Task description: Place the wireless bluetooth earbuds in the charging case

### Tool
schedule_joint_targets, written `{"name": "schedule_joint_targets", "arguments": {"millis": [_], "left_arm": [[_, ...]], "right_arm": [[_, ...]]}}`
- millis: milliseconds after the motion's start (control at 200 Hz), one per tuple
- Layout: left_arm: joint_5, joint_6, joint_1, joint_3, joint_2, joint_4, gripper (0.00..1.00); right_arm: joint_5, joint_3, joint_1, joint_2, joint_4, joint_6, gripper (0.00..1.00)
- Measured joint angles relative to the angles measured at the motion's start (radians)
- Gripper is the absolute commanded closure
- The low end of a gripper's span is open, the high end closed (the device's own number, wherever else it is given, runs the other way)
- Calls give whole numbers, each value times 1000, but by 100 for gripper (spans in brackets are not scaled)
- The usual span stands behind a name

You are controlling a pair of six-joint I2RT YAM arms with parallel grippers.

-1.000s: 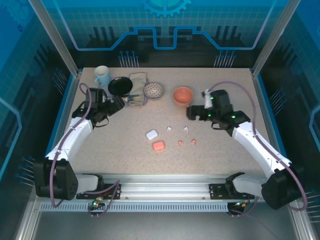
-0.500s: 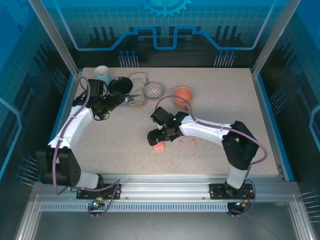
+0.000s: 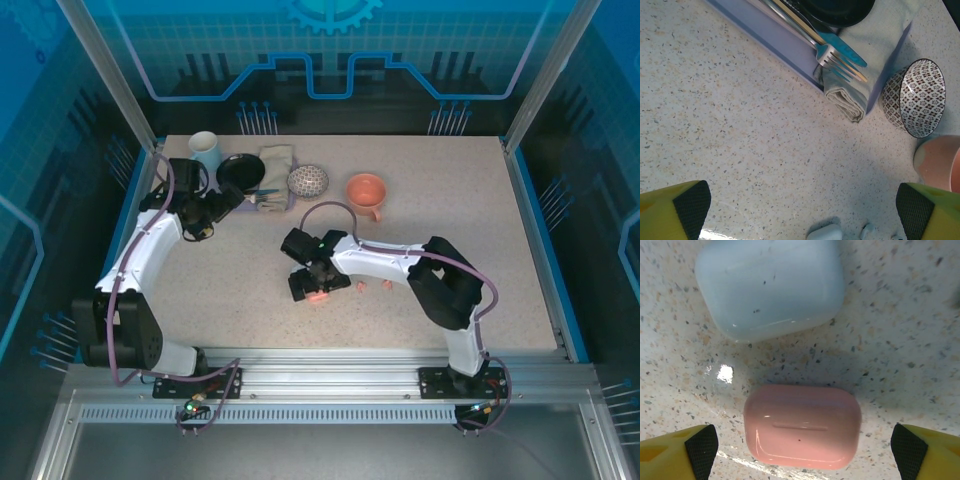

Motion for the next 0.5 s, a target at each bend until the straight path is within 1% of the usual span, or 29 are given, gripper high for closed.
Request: {"name": "schedule_joint_targets", "arguments": {"millis": [335, 495], "left_arm": [[5, 0, 9, -7, 0, 1, 1], [7, 0, 10, -8, 0, 3, 1]], "right_arm": [[40, 9, 11, 42, -37, 53, 12], [47, 40, 11, 72, -45, 61, 14]]}}
